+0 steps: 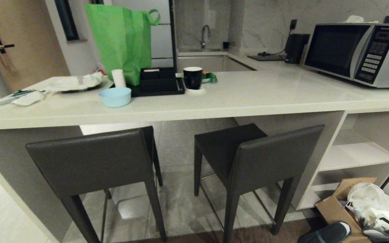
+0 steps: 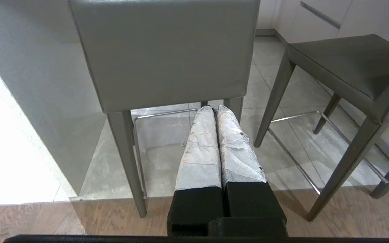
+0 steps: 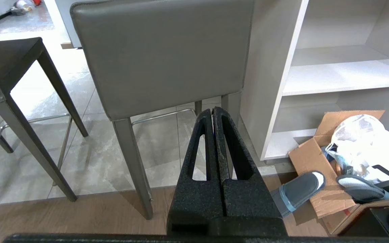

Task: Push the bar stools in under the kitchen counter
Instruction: Pull the gray chair out from under the dining table

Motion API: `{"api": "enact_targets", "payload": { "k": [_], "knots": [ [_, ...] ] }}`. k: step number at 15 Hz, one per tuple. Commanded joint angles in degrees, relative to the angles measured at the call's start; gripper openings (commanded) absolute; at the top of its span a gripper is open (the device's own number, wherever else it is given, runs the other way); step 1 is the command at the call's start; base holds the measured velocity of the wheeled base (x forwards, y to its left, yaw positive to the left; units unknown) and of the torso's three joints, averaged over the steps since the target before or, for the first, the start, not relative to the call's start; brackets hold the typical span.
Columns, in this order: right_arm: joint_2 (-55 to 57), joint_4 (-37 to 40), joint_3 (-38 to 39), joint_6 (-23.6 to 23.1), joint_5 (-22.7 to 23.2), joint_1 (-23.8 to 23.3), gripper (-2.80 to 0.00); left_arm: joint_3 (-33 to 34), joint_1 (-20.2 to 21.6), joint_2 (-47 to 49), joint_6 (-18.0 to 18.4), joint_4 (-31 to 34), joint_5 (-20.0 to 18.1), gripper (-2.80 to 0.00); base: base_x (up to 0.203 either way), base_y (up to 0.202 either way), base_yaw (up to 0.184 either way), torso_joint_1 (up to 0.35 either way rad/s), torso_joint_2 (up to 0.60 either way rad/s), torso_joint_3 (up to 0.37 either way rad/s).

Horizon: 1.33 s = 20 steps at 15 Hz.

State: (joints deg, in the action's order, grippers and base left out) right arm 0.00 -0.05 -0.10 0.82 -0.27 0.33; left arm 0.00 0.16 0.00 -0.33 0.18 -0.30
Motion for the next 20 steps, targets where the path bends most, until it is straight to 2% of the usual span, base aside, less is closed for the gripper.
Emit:
{"api": "enact_targets", "payload": {
  "k": [1, 17, 20],
  "knots": [
    [0.0, 0.02, 0.01, -0.03, 0.0, 0.02, -2.8, 0.26, 0.02, -0.09, -0.02, -0.01, -0.05, -2.8, 0.0, 0.0, 0.0, 0.0, 0.0, 0.0],
    [0.0, -0.04, 0.01, -0.03, 0.0, 0.02, -2.8, 0.26, 0.02, -0.09, -0.02, -0.01, -0.01, -2.8, 0.0, 0.0, 0.0, 0.0, 0.0, 0.0],
    [0.0, -0.04, 0.01, -0.03, 0.0, 0.02, -2.8, 0.26, 0.02, -0.09, -0.02, -0.01, -0.05, -2.8, -0.001, -0.089, -0.007, 0.0, 0.0, 0.001]
  ]
}}
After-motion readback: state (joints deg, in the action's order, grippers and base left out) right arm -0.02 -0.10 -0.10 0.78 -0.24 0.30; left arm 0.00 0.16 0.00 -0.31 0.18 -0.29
